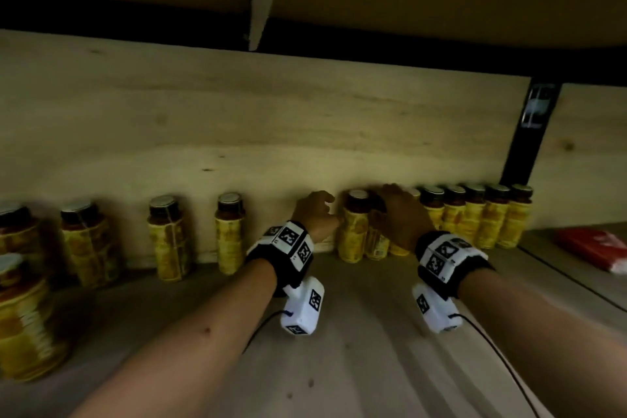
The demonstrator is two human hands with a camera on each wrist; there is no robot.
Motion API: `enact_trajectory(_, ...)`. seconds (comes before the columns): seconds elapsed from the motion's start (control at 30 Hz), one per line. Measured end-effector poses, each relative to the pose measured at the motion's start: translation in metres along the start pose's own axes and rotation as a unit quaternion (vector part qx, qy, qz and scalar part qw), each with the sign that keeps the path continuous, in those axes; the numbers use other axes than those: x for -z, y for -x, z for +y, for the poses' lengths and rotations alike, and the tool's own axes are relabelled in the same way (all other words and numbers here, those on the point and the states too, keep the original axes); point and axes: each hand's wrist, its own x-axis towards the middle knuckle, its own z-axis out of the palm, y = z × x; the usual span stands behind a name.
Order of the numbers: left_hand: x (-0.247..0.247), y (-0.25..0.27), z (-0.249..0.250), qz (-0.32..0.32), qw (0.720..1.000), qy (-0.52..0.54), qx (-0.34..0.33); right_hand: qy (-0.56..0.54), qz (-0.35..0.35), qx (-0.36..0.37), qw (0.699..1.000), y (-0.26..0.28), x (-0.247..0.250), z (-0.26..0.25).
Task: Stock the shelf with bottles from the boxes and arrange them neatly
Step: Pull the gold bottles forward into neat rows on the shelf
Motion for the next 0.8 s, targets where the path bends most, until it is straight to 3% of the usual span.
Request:
enact_trajectory(0.13,-0.026,-0.018,0.006,-0.036,0.997,0.066,-0.023,0.023,0.021,0.051,0.998,0.012,0.000,0.017)
enact_trajectory(0.23,-0.048,-0.029,0.001,-0.034,0.994,0.096,-0.024,-0.045,-0.017,0.025,0.999,0.023,0.001,0.026)
enact_trajectory(0.3,-0.048,-0.013,0.013,-0.024,0.995,0.095,-0.017,-0.111,-0.030,-0.005,0.993,0.034,0.001,0.030)
enact_trajectory(0.43,-0.031,0.020,0.019,-0.071,0.996,0.049,-0.032,-0.198,-0.028,-0.039,0.979,0.055,0.013,0.020)
enact_trajectory(0.53,-0.008,0.058,0.007,-0.091,0.993,0.072,-0.029,-0.298,-0.026,-0.068,0.952,0.078,0.021,-0.005)
enact_trajectory(0.63,0.017,0.097,-0.011,-0.063,0.993,0.097,-0.006,-0.357,-0.061,-0.085,0.928,0.100,0.018,-0.040)
enact_trajectory(0.8,0.066,0.155,-0.038,0.026,0.989,0.130,0.062,-0.364,-0.097,-0.070,0.924,0.112,0.003,-0.107)
